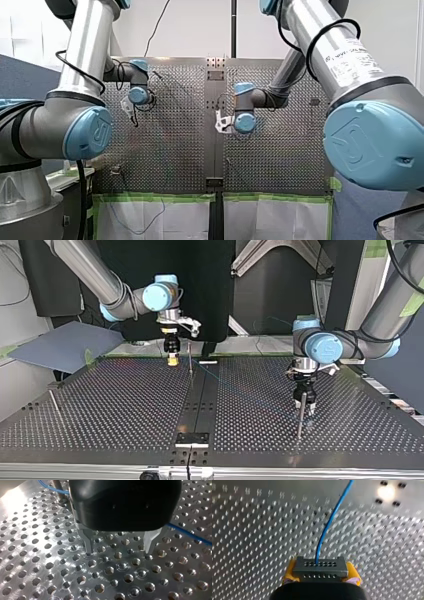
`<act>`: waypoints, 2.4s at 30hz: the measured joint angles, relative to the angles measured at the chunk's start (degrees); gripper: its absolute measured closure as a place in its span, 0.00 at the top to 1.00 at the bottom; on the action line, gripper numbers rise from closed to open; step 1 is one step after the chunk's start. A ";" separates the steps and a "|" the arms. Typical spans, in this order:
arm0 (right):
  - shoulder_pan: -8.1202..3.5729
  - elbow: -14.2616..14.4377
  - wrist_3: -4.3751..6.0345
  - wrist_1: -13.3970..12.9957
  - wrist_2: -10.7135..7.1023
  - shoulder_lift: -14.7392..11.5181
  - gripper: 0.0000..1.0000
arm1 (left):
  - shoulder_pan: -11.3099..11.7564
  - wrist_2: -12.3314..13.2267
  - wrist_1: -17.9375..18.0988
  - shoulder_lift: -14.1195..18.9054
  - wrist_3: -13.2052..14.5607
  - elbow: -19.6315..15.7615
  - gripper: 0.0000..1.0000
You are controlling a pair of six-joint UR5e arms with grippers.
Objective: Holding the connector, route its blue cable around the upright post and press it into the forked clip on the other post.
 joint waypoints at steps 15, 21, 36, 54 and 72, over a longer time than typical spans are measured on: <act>-2.51 7.47 1.36 -7.46 2.49 4.01 0.00 | 0.13 -0.05 -0.12 -0.01 0.03 0.02 1.00; -3.56 10.75 2.23 -10.74 2.61 7.27 0.00 | 0.17 -0.06 -0.14 -0.01 0.06 0.02 1.00; -5.46 17.84 1.98 -16.91 2.42 13.77 0.00 | 0.25 -0.05 -0.23 -0.02 0.06 0.02 1.00; -9.94 17.62 3.39 -22.96 1.67 20.54 0.00 | 0.01 -0.05 -0.57 -0.02 0.23 0.02 1.00; -13.16 10.33 2.22 -28.93 -3.41 28.95 0.00 | 0.07 -0.37 -0.67 -0.01 0.41 0.02 1.00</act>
